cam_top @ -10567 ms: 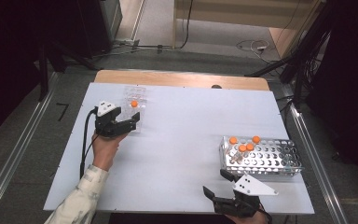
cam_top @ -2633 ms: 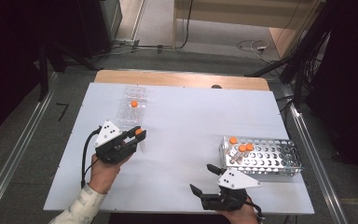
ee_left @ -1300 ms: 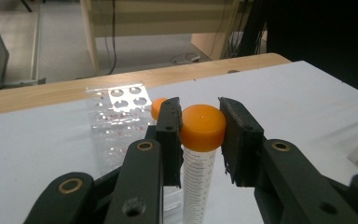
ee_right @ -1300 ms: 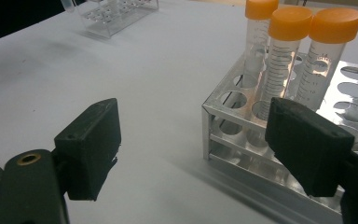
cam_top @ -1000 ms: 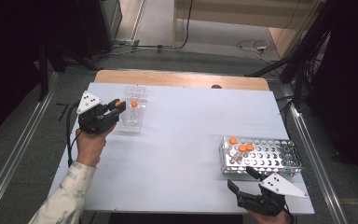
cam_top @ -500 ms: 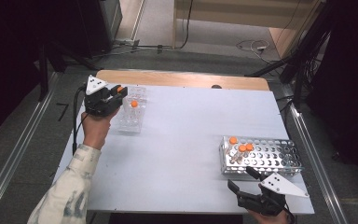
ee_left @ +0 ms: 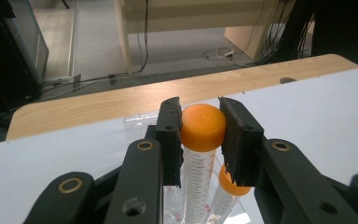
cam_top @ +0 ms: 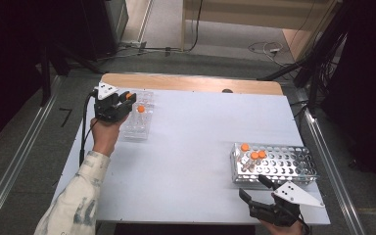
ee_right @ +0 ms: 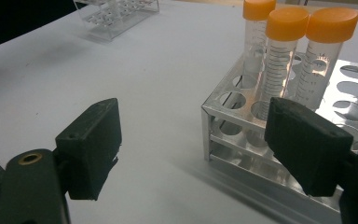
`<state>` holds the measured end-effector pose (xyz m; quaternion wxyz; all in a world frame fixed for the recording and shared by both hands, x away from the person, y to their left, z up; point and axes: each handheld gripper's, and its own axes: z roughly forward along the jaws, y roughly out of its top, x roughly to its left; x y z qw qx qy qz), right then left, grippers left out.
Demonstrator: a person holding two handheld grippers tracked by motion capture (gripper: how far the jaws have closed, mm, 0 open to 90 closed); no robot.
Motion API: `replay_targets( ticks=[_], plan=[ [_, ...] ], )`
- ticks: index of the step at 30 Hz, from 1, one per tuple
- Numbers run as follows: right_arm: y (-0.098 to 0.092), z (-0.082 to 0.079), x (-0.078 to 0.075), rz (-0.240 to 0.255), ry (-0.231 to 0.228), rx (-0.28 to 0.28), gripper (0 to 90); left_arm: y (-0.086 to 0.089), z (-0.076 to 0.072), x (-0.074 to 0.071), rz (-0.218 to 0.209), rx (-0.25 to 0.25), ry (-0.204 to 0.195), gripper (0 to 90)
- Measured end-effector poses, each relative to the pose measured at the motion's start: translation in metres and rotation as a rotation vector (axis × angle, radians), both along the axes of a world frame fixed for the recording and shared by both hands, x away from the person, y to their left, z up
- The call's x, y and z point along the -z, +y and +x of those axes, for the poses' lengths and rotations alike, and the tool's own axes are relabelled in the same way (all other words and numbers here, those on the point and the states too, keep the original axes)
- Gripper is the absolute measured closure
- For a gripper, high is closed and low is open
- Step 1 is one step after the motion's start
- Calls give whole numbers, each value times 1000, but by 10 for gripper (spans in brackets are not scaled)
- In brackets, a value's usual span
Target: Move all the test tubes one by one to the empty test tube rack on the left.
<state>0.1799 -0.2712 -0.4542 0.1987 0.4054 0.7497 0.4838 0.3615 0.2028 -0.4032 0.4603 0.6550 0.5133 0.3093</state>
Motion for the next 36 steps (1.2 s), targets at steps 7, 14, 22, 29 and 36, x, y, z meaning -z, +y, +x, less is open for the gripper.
replay_targets(
  ticks=[7, 14, 22, 29, 36],
  plan=[
    [0, 0, 0, -2, -1, 0, 174, -1, 0, 10, -4, -8, 8, 704],
    [0, 0, 0, -4, -1, 0, 174, -3, 0, 18, -7, -20, 12, 703],
    [1, 0, 1, -2, 1, -1, 175, -5, 1, 19, 1, -31, 6, 702],
    [1, 0, 1, -2, 3, -1, 175, -6, 0, 19, 2, -28, 9, 695],
    [1, 0, 1, -3, 2, -2, 175, -7, 0, 19, 1, -21, 13, 693]
  ],
)
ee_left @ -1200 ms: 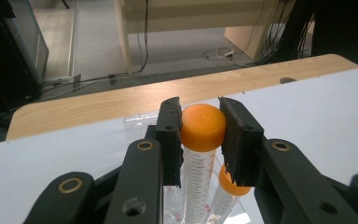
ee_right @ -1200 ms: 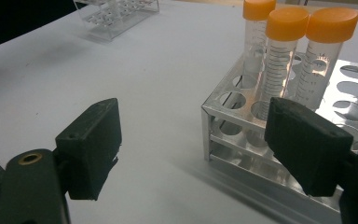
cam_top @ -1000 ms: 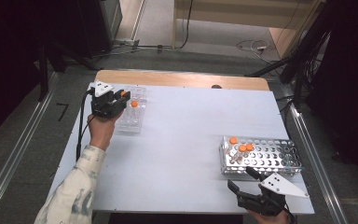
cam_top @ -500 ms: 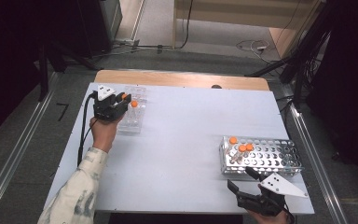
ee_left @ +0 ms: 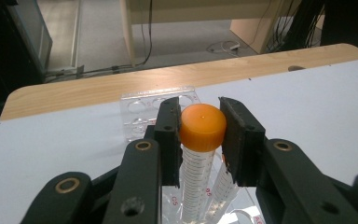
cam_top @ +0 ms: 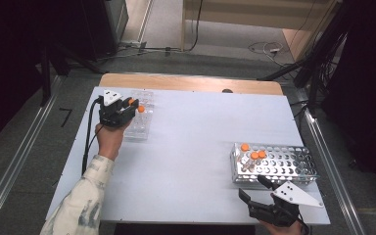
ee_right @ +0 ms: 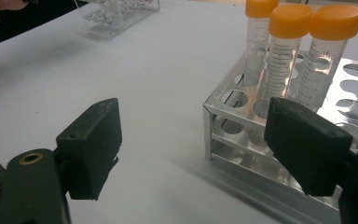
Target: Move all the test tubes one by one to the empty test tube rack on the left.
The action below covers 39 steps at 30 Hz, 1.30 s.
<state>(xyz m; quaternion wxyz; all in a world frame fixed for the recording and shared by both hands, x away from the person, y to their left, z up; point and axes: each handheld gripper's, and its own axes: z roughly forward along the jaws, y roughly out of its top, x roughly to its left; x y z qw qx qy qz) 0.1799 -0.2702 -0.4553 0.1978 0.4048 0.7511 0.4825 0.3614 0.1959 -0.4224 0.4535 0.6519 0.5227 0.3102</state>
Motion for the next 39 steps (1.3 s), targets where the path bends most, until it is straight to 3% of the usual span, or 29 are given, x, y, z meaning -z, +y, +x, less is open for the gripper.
replay_targets(
  ticks=[4, 15, 19, 23, 28, 34, 39],
  plan=[
    [0, 0, 0, -1, 0, 0, 175, -1, -1, -1, -12, 10, -5, 635],
    [0, 0, 0, 0, 0, 2, 176, 2, -3, -3, -30, 4, -5, 600],
    [0, 0, 0, 2, 0, 3, 176, 3, -5, -5, -43, -1, -2, 534],
    [-1, 0, 0, 5, -1, 8, 176, 3, -8, -4, -53, -15, 7, 392],
    [-2, 1, 0, 4, -3, 16, 177, 6, -20, -2, -70, -34, 8, 275],
    [-3, 2, 0, 7, -2, 26, 177, 7, -39, 1, -87, -23, 5, 231],
    [-5, 3, 0, 11, -4, 38, 178, 0, -56, 7, -76, 4, -3, 217]
  ],
)
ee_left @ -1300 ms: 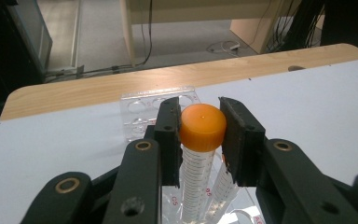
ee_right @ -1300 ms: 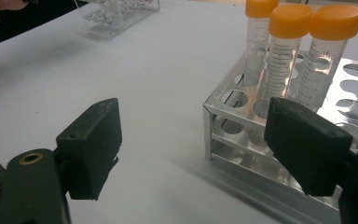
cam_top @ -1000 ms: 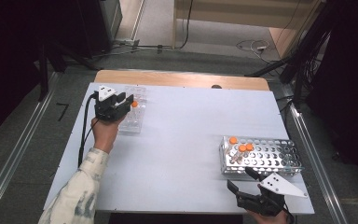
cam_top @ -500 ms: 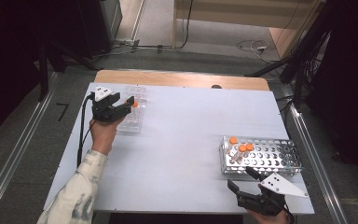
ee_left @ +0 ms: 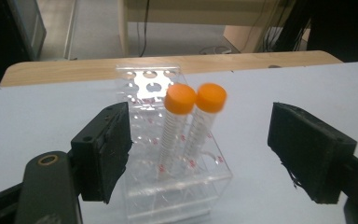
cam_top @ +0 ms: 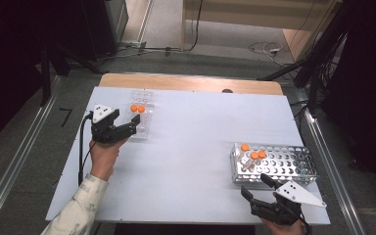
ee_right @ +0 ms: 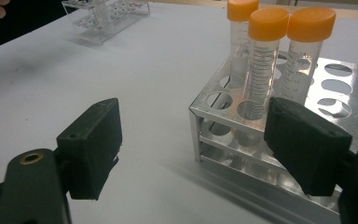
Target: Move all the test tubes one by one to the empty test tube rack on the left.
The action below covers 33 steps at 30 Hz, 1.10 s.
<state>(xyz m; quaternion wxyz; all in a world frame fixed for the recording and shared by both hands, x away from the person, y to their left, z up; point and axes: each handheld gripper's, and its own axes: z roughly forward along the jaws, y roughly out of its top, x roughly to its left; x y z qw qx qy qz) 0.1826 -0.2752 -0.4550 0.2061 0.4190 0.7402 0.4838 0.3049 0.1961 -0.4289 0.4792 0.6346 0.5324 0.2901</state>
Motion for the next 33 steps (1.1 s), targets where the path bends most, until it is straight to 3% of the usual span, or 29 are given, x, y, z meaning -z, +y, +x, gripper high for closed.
replay_targets(
  ticks=[14, 16, 21, 26, 33],
  plan=[
    [-12, 15, 0, -13, -25, 91, 213, -18, -45, 18, 39, 90, 4, 216],
    [-14, 21, 1, -15, -27, 122, 243, -18, -49, 19, 38, 93, 5, 216],
    [-19, 30, 3, -18, -47, 190, 417, -15, -52, 21, 39, 82, 1, 217],
    [-20, 39, 7, -48, -42, 204, 529, -14, -51, 23, 36, 77, 7, 217],
    [-17, 46, 7, -51, -42, 191, 602, -16, -52, 23, 14, 98, 15, 217]
  ],
)
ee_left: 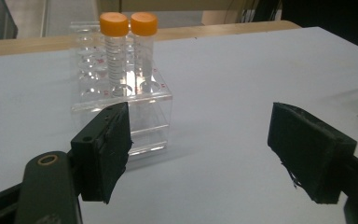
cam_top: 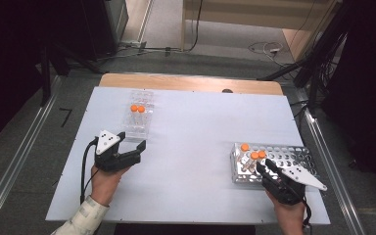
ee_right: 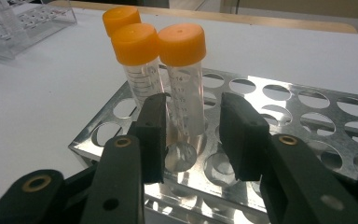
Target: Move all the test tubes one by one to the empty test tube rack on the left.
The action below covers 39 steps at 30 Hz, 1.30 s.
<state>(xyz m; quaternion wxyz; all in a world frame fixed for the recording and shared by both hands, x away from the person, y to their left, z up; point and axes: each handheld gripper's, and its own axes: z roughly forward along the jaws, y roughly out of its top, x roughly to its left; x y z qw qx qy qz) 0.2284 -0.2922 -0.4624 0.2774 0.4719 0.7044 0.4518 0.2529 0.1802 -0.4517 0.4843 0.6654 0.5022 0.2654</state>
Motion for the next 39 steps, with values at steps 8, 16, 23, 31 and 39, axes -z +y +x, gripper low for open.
replay_targets(
  ticks=[8, 16, 23, 31, 39],
  plan=[
    [5, 10, 3, -29, -1, 7, 664, -1, -1, -1, -6, 9, -2, 217],
    [6, 10, 4, -36, -3, 11, 717, -2, -2, -1, -2, 15, -2, 218],
    [5, 6, -7, -32, -44, 8, 723, -4, -1, 0, 3, 30, 8, 217],
    [-2, -1, -26, 22, -96, 11, 723, -5, -1, 2, 15, 37, 9, 188],
    [-7, -18, -47, 52, -156, -6, 724, -8, -1, 3, 34, 42, 5, 178]
  ],
)
